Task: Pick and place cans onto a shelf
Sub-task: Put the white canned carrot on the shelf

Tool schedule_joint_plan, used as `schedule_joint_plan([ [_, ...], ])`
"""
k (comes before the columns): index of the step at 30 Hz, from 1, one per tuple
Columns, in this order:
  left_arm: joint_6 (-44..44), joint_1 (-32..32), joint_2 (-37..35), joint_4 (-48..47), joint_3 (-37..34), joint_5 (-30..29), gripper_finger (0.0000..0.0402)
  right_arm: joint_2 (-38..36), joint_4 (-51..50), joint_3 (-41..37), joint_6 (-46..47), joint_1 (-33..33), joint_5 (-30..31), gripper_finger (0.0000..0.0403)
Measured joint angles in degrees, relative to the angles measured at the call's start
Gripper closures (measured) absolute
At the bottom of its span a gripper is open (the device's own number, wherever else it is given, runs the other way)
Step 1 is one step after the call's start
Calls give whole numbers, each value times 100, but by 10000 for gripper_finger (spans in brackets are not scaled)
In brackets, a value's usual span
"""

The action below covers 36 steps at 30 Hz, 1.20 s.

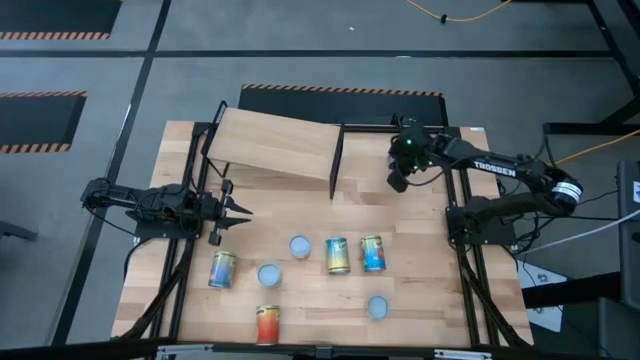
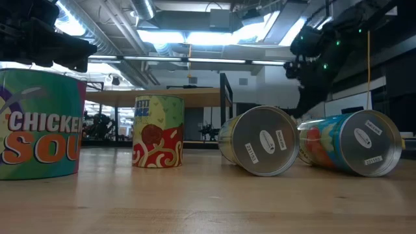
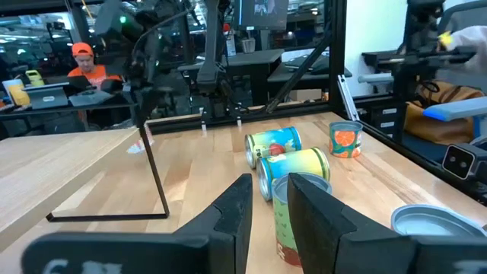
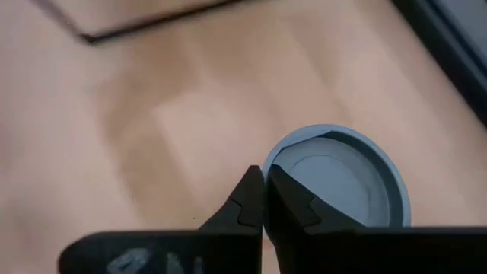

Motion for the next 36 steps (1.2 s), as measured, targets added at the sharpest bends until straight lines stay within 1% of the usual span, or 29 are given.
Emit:
schedule_joint_plan([
  [3, -13, 1, 0, 185, -1, -7, 324, -90, -180, 152, 0, 375, -310, 394],
  [5, -13, 0, 0, 326, -2, -9, 324, -142, -227, 260, 1, 655, -414, 394],
  [10, -11, 0, 1, 904, -2, -24, 324, -193, -302, 475, 158, 1409, -492, 393],
  [15, -7, 1, 6, 1563, -1, -30, 324, -195, -281, 705, 181, 2126, -717, 393],
  [20, 2, 0, 284, 2090, 3, -31, 324, -197, -82, 806, 166, 2744, -721, 393],
  [23, 4, 0, 658, 2290, 88, -29, 324, -197, 207, 808, 150, 3018, -720, 393],
  [28, 4, 2, 1586, 2517, 494, -28, 324, -197, 549, 808, -62, 3352, -719, 393],
  [36, 17, 2, 3517, 2520, 1756, -151, 324, -197, 836, 813, -158, 3596, -716, 392],
])
